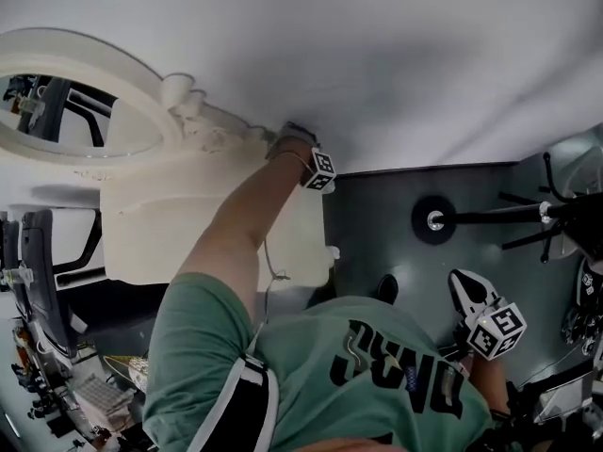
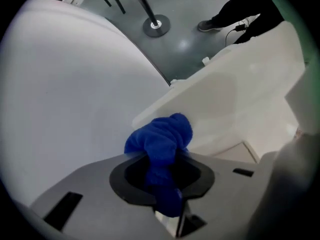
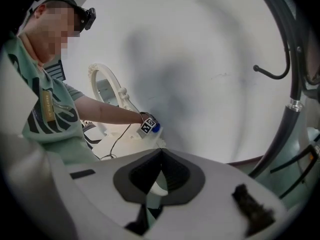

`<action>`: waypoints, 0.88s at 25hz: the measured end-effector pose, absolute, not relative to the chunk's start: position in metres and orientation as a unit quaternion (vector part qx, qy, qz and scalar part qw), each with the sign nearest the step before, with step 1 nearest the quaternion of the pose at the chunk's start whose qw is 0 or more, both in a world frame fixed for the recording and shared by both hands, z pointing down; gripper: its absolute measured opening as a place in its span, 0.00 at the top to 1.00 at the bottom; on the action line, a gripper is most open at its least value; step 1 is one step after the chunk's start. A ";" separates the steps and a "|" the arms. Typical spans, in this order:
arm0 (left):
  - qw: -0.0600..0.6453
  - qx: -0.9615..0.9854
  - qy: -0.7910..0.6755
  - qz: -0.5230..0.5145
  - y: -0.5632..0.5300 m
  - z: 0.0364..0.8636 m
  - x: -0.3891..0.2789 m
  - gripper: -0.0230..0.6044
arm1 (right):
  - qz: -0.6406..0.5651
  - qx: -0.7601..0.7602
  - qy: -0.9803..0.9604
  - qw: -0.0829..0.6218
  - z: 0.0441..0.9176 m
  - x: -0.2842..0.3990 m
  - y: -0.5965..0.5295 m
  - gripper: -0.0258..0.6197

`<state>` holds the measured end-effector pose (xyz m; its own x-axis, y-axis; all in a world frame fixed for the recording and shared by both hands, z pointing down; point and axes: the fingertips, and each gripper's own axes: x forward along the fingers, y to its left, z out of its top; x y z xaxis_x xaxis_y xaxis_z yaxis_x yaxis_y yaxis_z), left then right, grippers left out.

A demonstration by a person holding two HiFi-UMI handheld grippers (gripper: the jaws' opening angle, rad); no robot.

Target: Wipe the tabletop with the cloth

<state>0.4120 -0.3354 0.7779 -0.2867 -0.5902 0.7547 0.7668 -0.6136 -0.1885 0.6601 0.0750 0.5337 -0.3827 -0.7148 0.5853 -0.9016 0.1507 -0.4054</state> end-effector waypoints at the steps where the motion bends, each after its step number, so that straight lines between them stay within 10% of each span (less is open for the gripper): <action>1: 0.429 -0.416 -0.107 -0.795 -0.336 0.780 0.413 0.81 | 0.365 0.539 -0.747 0.132 0.534 0.660 0.073 0.94; 16: 0.359 -0.568 -0.210 -0.710 0.064 0.772 0.315 0.81 | 0.301 0.367 -0.867 0.150 0.510 0.604 0.036 0.94; 22: 0.302 -0.637 -0.164 -0.690 0.057 0.754 0.335 0.81 | 0.287 0.352 -0.877 0.155 0.504 0.591 0.040 0.94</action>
<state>0.3350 0.0573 0.7538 -0.0058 -0.2074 0.9782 0.6250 -0.7644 -0.1583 0.5908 0.0400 0.5035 -0.7036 -0.5289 0.4746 -0.7072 0.5868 -0.3945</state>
